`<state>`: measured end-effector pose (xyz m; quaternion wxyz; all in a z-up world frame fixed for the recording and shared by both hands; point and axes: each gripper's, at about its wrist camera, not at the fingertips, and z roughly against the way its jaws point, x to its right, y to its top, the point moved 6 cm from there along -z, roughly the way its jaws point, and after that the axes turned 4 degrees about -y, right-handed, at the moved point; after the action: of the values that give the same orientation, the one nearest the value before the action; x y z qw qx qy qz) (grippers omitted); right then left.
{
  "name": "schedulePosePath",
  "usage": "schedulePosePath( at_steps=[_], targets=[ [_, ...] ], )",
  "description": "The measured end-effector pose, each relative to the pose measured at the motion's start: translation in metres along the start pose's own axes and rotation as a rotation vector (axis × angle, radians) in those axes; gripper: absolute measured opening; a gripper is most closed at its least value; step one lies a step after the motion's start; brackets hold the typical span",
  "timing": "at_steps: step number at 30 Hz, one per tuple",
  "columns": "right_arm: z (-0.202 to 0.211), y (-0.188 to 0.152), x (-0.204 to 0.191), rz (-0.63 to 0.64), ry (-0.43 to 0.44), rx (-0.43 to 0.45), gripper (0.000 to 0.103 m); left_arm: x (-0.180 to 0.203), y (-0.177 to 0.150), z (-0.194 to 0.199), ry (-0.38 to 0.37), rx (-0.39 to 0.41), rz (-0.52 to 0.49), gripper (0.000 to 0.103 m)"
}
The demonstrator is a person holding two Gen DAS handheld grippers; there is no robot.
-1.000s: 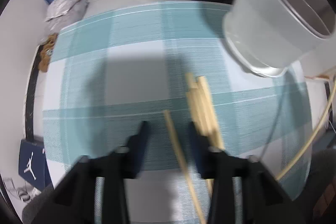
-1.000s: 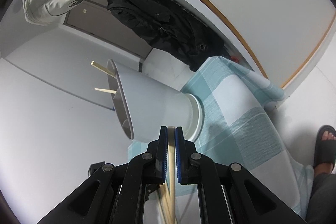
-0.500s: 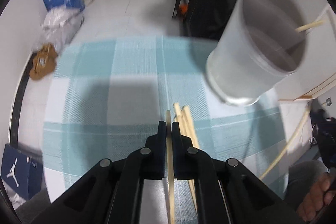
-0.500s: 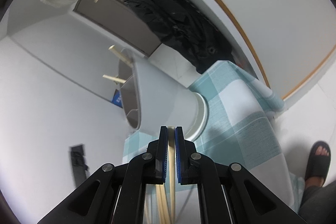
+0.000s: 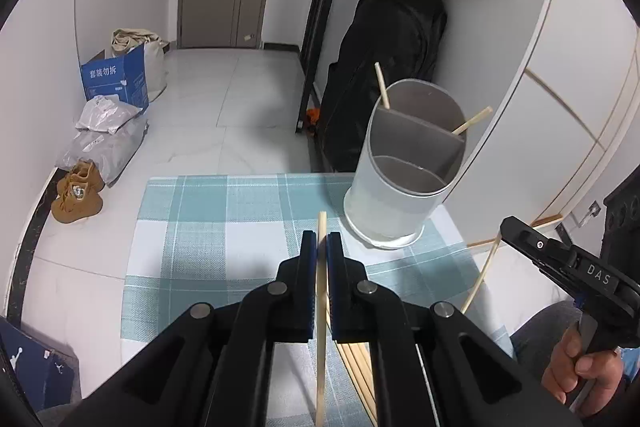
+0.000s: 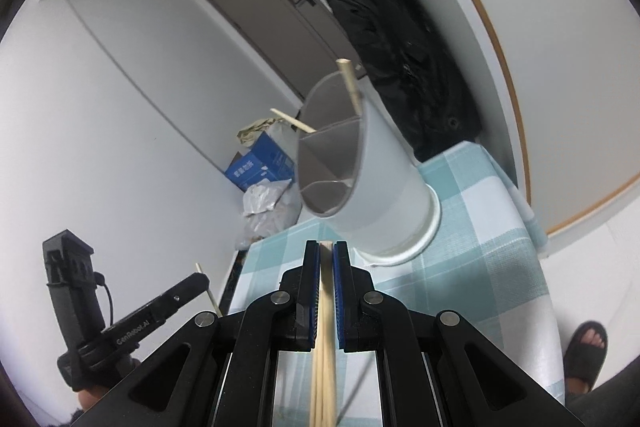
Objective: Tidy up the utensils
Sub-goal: 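Lift the second chopstick with the right gripper and raise it upright, then move the chopstick over the white holder and open the right gripper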
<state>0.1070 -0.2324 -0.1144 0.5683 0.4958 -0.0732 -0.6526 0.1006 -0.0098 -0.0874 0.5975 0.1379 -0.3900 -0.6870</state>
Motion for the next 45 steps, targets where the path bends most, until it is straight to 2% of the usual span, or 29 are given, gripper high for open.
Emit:
schedulePosePath(
  at_steps=[7,12,22,30,45],
  targets=[
    [0.015,0.0,-0.025,0.1,-0.052,0.059,0.006,0.005,-0.001,0.013,-0.024,-0.001,-0.031,0.001],
    [0.018,0.002,-0.041,0.128,-0.051,0.074,0.006,0.009,0.003,0.026,-0.037,0.028,-0.064,0.001],
    [0.03,0.016,-0.067,0.182,-0.044,0.109,0.006,0.018,0.018,0.033,-0.061,0.032,-0.096,0.001],
    [0.044,0.053,-0.068,0.172,-0.033,0.143,0.006,0.038,0.052,0.047,-0.074,0.081,-0.12,0.001],
    [0.056,0.145,-0.073,0.17,-0.023,0.225,0.006,0.082,0.129,0.047,-0.13,0.151,-0.148,0.001]
  ],
)
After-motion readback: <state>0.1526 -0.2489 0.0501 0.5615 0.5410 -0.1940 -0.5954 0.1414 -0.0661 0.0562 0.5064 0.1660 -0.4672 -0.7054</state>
